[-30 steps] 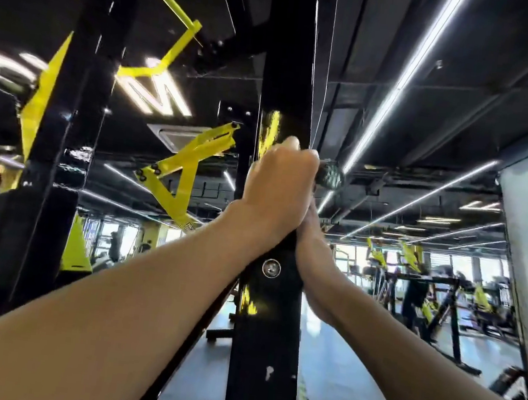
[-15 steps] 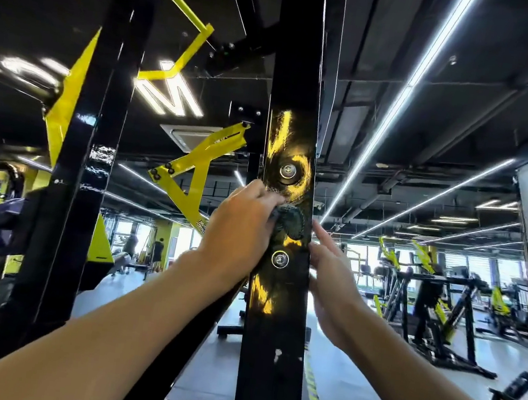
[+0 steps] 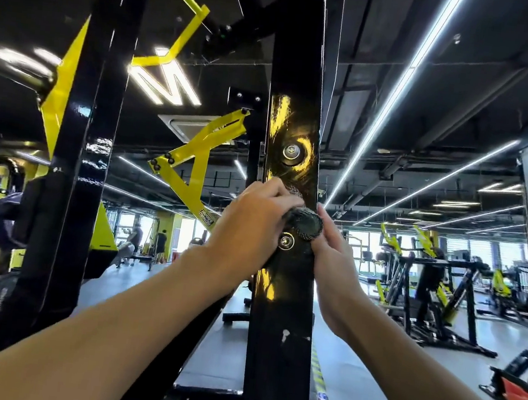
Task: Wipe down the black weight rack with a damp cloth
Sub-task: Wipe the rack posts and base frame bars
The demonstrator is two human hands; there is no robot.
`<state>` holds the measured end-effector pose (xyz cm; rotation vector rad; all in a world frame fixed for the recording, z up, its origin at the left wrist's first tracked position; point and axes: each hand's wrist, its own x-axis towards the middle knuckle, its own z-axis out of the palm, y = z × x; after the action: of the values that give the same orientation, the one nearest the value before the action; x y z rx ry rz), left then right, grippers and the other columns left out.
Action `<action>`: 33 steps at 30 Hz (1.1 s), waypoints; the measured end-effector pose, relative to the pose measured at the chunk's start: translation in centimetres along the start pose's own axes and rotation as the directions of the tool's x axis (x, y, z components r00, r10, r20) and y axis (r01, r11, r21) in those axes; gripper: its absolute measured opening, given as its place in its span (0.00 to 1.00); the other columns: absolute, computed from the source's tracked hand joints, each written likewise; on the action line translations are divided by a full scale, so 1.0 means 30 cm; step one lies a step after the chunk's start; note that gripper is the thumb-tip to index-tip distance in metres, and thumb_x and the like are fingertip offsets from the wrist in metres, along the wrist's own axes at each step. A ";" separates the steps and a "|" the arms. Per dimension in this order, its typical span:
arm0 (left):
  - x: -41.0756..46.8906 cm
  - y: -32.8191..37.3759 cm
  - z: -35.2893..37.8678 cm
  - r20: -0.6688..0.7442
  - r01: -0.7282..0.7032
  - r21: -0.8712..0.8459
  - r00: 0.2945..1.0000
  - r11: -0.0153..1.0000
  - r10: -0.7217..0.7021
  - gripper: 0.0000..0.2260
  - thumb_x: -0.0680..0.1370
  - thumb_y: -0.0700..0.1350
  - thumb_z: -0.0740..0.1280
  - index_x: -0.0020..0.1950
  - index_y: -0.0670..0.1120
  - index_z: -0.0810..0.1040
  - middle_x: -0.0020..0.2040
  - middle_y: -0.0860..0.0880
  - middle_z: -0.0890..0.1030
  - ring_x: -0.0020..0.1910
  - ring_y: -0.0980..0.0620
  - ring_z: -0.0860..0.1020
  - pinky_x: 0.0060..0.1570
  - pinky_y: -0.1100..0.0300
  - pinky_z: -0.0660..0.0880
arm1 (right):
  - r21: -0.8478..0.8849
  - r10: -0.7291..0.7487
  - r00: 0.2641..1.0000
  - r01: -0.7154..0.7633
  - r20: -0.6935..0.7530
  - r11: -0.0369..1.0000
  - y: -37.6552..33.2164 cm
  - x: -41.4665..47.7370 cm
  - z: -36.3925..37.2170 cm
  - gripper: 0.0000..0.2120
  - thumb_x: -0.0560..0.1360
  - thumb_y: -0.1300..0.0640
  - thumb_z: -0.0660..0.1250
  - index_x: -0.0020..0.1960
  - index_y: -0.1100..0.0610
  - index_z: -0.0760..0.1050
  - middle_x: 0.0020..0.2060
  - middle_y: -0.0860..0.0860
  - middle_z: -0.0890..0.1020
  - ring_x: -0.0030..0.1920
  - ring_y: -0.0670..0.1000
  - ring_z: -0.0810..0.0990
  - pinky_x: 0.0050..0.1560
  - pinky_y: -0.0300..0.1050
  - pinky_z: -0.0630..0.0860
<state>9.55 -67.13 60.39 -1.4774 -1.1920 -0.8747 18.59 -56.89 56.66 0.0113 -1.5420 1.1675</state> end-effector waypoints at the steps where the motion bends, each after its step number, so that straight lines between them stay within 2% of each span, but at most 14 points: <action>1: -0.007 -0.013 -0.005 0.010 -0.012 0.007 1.000 1.000 0.012 0.16 0.74 0.33 0.70 0.60 0.44 0.83 0.51 0.49 0.80 0.53 0.48 0.77 0.54 0.51 0.76 | 0.001 0.003 1.000 -0.003 -0.011 1.000 0.001 -0.003 -0.002 0.20 0.85 0.57 0.55 0.75 0.44 0.66 0.66 0.50 0.78 0.67 0.50 0.76 0.69 0.56 0.72; 4: -0.062 -0.039 -0.008 -0.039 0.028 0.009 0.999 1.000 -0.028 0.14 0.74 0.32 0.70 0.59 0.43 0.83 0.52 0.49 0.80 0.53 0.47 0.76 0.54 0.56 0.74 | -0.028 0.019 0.999 -0.020 -0.034 0.999 0.006 -0.012 -0.006 0.20 0.84 0.54 0.54 0.74 0.39 0.66 0.67 0.52 0.76 0.68 0.51 0.74 0.70 0.57 0.70; 6: -0.110 -0.029 0.000 -0.049 0.057 0.015 0.997 0.998 -0.056 0.14 0.75 0.32 0.70 0.58 0.43 0.83 0.53 0.48 0.80 0.54 0.48 0.76 0.55 0.60 0.70 | -0.085 0.029 0.999 -0.030 -0.013 0.996 0.012 -0.032 0.000 0.21 0.79 0.47 0.55 0.70 0.30 0.65 0.71 0.46 0.73 0.72 0.48 0.70 0.72 0.58 0.66; 10: -0.190 -0.024 0.022 -0.082 0.115 -0.003 0.990 0.993 -0.115 0.17 0.72 0.30 0.72 0.58 0.42 0.83 0.53 0.48 0.81 0.53 0.47 0.78 0.54 0.59 0.71 | -0.104 0.078 0.996 -0.074 0.032 0.992 0.032 -0.077 -0.010 0.22 0.75 0.43 0.54 0.66 0.25 0.62 0.73 0.44 0.70 0.73 0.48 0.68 0.74 0.57 0.65; 14: -0.261 0.036 0.037 -0.005 0.051 0.009 0.999 0.999 -0.051 0.18 0.69 0.30 0.74 0.57 0.42 0.84 0.51 0.48 0.82 0.50 0.47 0.78 0.52 0.57 0.76 | -0.004 0.112 0.993 -0.112 0.041 0.994 0.010 -0.093 -0.019 0.22 0.84 0.55 0.53 0.73 0.35 0.64 0.66 0.47 0.78 0.63 0.49 0.78 0.63 0.51 0.77; 17: -0.267 0.069 0.036 0.094 -0.027 0.036 0.995 0.999 0.024 0.20 0.69 0.30 0.75 0.59 0.43 0.83 0.52 0.49 0.81 0.50 0.47 0.78 0.49 0.53 0.80 | 0.040 0.176 0.981 -0.180 0.083 0.983 -0.030 -0.129 -0.025 0.23 0.85 0.61 0.52 0.73 0.38 0.66 0.60 0.48 0.82 0.58 0.49 0.82 0.58 0.50 0.80; 19: -0.236 0.075 0.038 0.145 -0.116 0.087 0.984 0.989 0.103 0.21 0.69 0.32 0.76 0.60 0.44 0.82 0.53 0.50 0.81 0.52 0.48 0.77 0.49 0.52 0.80 | -0.040 0.194 0.977 -0.191 0.087 0.981 -0.050 -0.145 -0.033 0.23 0.84 0.61 0.53 0.73 0.41 0.68 0.59 0.48 0.82 0.57 0.50 0.82 0.58 0.52 0.80; 21: -0.197 0.092 0.045 0.156 -0.146 0.092 0.979 0.985 0.131 0.21 0.70 0.33 0.76 0.62 0.44 0.81 0.55 0.50 0.80 0.54 0.49 0.76 0.50 0.52 0.79 | -0.246 0.052 0.998 -0.057 -0.024 0.968 -0.063 -0.154 -0.046 0.20 0.83 0.61 0.55 0.70 0.46 0.73 0.58 0.49 0.79 0.56 0.47 0.80 0.60 0.50 0.79; 23: -0.170 0.118 0.047 0.104 -0.048 0.008 0.993 0.999 0.047 0.22 0.72 0.33 0.74 0.64 0.44 0.76 0.56 0.48 0.78 0.54 0.49 0.76 0.49 0.52 0.80 | -0.469 -0.253 0.964 0.188 -0.080 0.863 -0.070 -0.169 -0.061 0.17 0.81 0.62 0.57 0.67 0.52 0.75 0.58 0.50 0.73 0.57 0.46 0.75 0.61 0.48 0.75; 24: -0.166 0.132 0.046 0.064 0.012 -0.057 0.998 0.998 -0.008 0.21 0.73 0.32 0.72 0.63 0.43 0.73 0.56 0.47 0.76 0.51 0.48 0.77 0.46 0.51 0.80 | -0.555 -0.346 0.938 0.294 0.011 0.778 -0.069 -0.185 -0.064 0.17 0.80 0.62 0.58 0.67 0.53 0.73 0.58 0.50 0.71 0.58 0.45 0.73 0.60 0.45 0.74; 26: -0.168 0.145 0.042 -0.009 0.117 -0.171 0.993 0.978 -0.120 0.19 0.73 0.31 0.71 0.57 0.45 0.67 0.54 0.47 0.69 0.43 0.49 0.75 0.36 0.52 0.79 | -0.679 -0.360 0.893 0.441 0.269 0.587 -0.032 -0.208 -0.072 0.24 0.76 0.62 0.60 0.72 0.55 0.69 0.65 0.50 0.67 0.65 0.47 0.68 0.65 0.47 0.72; 28: -0.167 0.140 0.041 -0.039 0.208 -0.219 0.975 0.953 -0.221 0.20 0.73 0.32 0.72 0.53 0.46 0.64 0.53 0.47 0.65 0.40 0.53 0.72 0.33 0.57 0.76 | -0.761 -0.322 0.886 0.455 0.334 0.462 0.003 -0.206 -0.078 0.29 0.74 0.59 0.60 0.75 0.57 0.65 0.71 0.52 0.64 0.71 0.53 0.63 0.70 0.54 0.69; 31: -0.172 0.117 0.034 -0.011 0.204 -0.251 0.977 0.946 -0.213 0.21 0.72 0.34 0.75 0.52 0.46 0.64 0.53 0.45 0.66 0.43 0.58 0.69 0.39 0.66 0.73 | -0.831 -0.353 0.868 0.461 0.350 0.311 0.001 -0.206 -0.054 0.30 0.75 0.55 0.57 0.77 0.57 0.63 0.73 0.57 0.63 0.71 0.59 0.61 0.72 0.57 0.66; 33: -0.190 0.081 0.028 0.064 0.212 -0.286 0.977 0.934 -0.202 0.19 0.72 0.35 0.75 0.55 0.44 0.68 0.59 0.45 0.68 0.52 0.55 0.73 0.51 0.66 0.74 | -0.860 -0.385 0.830 0.487 0.404 0.149 0.002 -0.212 -0.042 0.31 0.75 0.51 0.55 0.77 0.56 0.62 0.73 0.59 0.65 0.68 0.61 0.64 0.70 0.57 0.68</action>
<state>10.43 -67.72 54.23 -1.6242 -1.3029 -1.2165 21.75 -59.57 51.69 -0.2788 -1.9218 -0.4075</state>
